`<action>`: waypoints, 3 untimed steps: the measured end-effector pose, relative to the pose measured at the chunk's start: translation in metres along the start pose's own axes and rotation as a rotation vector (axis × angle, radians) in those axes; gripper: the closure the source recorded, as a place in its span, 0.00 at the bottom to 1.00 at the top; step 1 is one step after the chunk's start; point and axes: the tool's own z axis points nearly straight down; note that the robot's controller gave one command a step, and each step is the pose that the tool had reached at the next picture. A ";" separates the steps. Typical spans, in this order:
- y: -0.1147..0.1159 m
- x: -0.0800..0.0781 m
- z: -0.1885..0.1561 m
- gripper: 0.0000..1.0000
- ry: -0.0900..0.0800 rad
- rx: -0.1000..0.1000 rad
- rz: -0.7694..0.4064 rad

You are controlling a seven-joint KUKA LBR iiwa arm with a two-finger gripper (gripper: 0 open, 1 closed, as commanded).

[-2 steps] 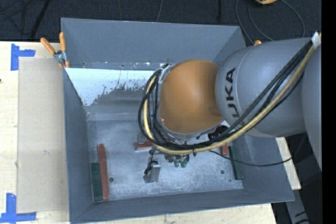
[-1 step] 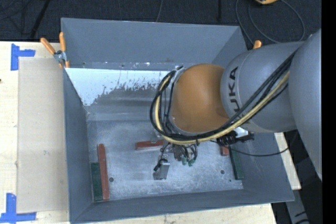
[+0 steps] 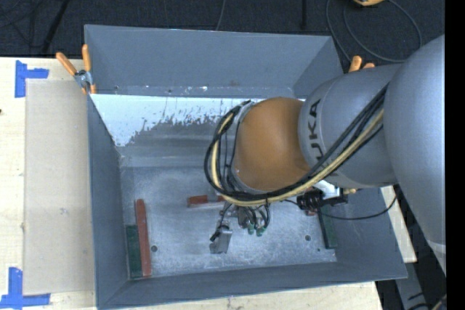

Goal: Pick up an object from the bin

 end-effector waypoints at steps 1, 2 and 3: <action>-0.004 -0.032 0.018 0.00 0.000 -0.009 -0.030; 0.051 -0.041 0.043 1.00 -0.002 -0.006 0.153; 0.051 -0.041 0.043 1.00 -0.002 -0.007 0.154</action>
Offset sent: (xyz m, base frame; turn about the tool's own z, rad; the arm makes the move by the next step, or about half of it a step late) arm 0.0462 0.0438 -0.0434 0.1539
